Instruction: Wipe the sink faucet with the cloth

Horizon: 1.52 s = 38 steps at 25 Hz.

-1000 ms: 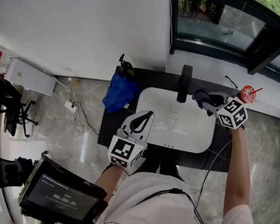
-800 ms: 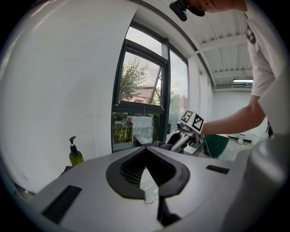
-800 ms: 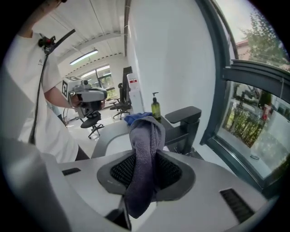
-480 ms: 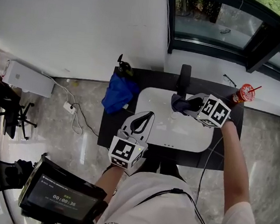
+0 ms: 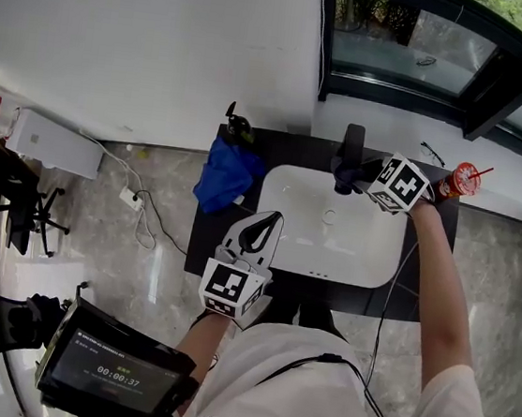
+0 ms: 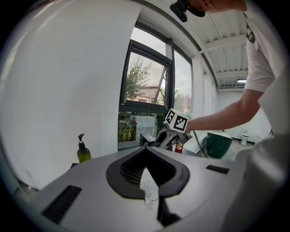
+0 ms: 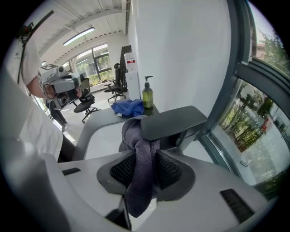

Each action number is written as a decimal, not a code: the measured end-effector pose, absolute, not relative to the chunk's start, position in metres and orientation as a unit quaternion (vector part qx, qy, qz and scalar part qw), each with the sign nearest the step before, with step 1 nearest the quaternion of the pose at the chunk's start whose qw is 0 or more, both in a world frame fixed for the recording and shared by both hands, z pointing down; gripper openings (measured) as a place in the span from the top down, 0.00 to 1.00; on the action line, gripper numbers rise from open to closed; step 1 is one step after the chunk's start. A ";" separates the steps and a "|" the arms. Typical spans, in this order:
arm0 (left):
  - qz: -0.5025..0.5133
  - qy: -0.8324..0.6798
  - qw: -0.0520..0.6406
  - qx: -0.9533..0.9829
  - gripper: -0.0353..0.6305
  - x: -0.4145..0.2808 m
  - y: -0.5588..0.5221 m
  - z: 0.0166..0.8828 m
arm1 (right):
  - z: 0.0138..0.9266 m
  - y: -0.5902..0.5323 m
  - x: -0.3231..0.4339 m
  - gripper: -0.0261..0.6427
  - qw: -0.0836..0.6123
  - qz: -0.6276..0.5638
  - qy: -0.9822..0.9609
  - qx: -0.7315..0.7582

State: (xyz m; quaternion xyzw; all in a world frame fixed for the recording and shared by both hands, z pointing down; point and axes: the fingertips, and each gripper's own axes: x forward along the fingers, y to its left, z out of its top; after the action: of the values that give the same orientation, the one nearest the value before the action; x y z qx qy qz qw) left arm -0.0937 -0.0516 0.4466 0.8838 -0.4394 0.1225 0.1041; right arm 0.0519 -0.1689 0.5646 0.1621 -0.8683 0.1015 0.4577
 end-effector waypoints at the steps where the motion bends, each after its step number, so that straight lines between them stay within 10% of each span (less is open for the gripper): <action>1: 0.122 -0.440 0.104 0.884 0.96 -0.094 -0.052 0.447 | 0.564 -0.176 0.054 0.78 0.453 0.102 -0.868 0.176; 24: 0.115 -0.406 0.101 0.901 0.96 -0.079 -0.049 0.448 | 0.520 -0.127 0.100 0.78 0.309 0.128 -0.909 0.249; 38: 0.118 -0.413 0.103 0.897 0.96 -0.079 -0.051 0.447 | 0.553 -0.112 0.047 0.78 0.458 0.057 -0.878 0.126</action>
State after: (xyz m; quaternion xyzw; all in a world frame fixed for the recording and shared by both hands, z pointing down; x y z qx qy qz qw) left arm -0.0791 -0.0509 0.4473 0.8973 -0.4128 0.1176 0.1034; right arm 0.0472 -0.1123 0.5531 0.1264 -0.8782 0.0570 0.4577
